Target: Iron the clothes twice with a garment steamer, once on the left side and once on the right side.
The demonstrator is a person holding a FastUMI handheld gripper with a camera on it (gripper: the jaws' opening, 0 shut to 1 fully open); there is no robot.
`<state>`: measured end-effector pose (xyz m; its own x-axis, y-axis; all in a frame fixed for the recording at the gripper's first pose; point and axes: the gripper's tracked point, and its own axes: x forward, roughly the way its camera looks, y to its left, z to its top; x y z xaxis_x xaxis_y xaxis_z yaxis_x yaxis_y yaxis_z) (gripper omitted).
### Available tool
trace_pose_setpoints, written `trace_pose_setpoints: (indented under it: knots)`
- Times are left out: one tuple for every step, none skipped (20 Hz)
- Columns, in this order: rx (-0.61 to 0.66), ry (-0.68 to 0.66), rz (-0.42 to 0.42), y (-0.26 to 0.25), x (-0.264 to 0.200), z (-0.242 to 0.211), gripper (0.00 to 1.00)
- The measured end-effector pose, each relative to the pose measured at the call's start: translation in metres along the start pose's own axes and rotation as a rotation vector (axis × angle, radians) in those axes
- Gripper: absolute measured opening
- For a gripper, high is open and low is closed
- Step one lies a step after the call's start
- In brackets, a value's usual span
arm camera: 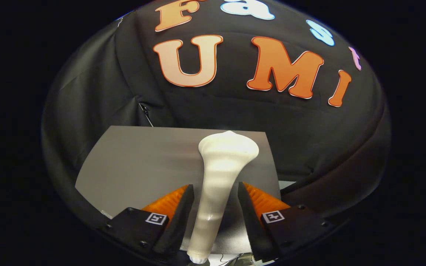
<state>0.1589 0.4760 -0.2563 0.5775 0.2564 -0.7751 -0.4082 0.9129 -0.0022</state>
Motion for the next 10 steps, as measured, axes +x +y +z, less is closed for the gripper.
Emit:
trace_pose_setpoints:
  knots:
    - [0.002,0.02,0.002,0.001,0.005,-0.004,0.77]
    - [0.003,0.038,-0.002,0.001,0.009,-0.006,0.77]
    - [0.003,0.047,-0.008,0.0,0.015,-0.007,0.76]
    - [0.0,0.057,-0.022,-0.003,0.02,-0.009,0.74]
    - [-0.001,0.062,-0.024,-0.005,0.019,-0.007,0.73]
    - [-0.006,0.072,-0.025,-0.003,0.022,-0.009,0.72]
    - [-0.009,0.082,-0.024,-0.002,0.023,-0.011,0.7]
    - [-0.011,0.094,-0.022,-0.002,0.025,-0.014,0.69]
    - [-0.014,0.103,-0.017,0.001,0.026,-0.018,0.67]
    - [-0.023,0.12,-0.009,0.003,0.027,-0.022,0.65]
